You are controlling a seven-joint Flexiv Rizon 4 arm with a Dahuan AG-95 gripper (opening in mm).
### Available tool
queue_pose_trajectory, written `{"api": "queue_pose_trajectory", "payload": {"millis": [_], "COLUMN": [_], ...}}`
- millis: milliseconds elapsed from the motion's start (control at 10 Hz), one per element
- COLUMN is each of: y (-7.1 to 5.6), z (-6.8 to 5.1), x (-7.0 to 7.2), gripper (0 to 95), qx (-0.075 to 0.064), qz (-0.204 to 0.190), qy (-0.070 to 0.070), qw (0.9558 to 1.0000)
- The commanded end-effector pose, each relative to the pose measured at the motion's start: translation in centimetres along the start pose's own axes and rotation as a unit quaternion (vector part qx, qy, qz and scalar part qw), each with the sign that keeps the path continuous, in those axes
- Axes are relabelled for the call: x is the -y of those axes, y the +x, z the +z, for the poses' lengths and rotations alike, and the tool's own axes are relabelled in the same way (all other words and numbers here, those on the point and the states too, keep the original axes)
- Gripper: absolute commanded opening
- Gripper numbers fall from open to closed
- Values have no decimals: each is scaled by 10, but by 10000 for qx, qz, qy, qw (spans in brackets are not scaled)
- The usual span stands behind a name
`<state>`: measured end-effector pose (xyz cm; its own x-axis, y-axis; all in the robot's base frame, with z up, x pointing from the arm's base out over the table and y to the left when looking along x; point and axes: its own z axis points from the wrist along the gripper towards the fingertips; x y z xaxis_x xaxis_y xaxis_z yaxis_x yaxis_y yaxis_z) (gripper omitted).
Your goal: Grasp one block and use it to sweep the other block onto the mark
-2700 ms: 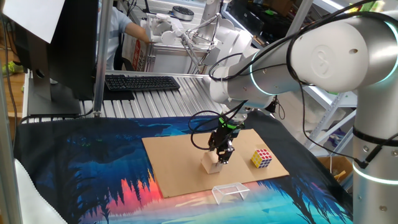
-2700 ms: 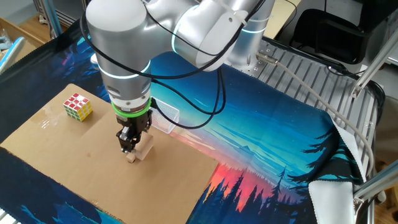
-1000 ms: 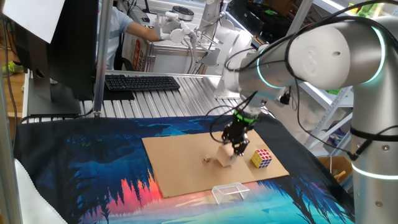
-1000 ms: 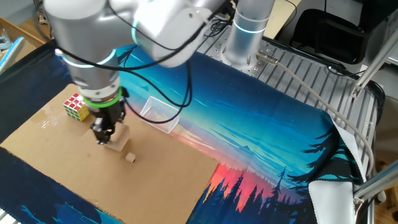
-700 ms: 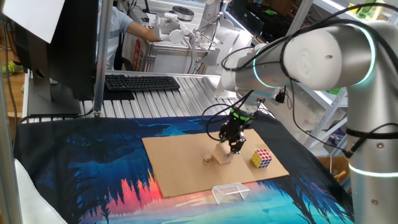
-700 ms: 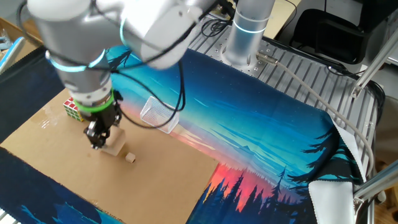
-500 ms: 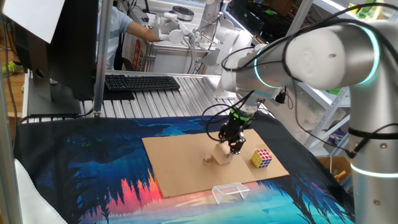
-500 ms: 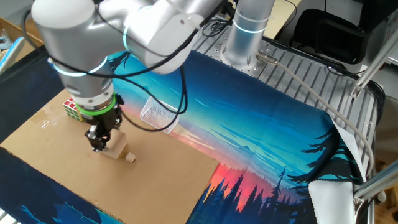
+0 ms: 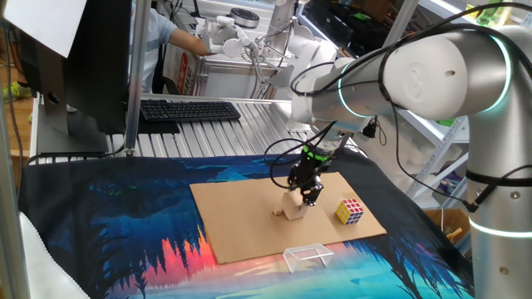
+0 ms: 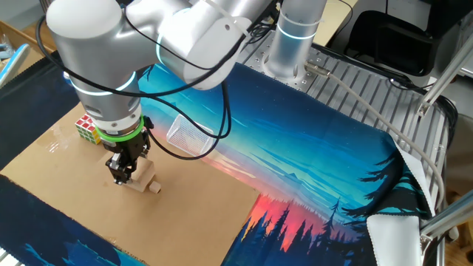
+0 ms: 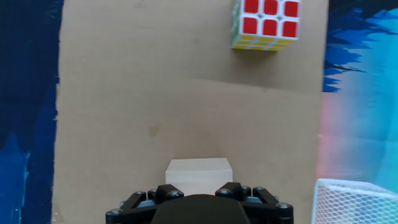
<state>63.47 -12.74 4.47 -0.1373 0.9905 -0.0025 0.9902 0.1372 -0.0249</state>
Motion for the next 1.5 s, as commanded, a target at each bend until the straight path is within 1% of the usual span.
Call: {"api": "queue_pose_trajectory", "payload": {"millis": [100,400,700,900,1000,1100,1200,1400,1500], "y": [1,4,15,17,17,16,15,12,11], "z": [-1,-1,-5,-5,-5,-5,-6,-14,-16], "x": [1,1,2,4,4,5,5,8,9], "gripper": [0,0,0,0,0,0,0,0,0], "qx": [-30,-60,-63,-48,24,214,227,149,141], "qz": [-8,25,92,79,47,-91,-136,-228,-240], "qy": [-4,-4,11,12,28,124,127,190,194], "qw": [10000,10000,9999,10000,10000,9997,9996,9994,9994]}}
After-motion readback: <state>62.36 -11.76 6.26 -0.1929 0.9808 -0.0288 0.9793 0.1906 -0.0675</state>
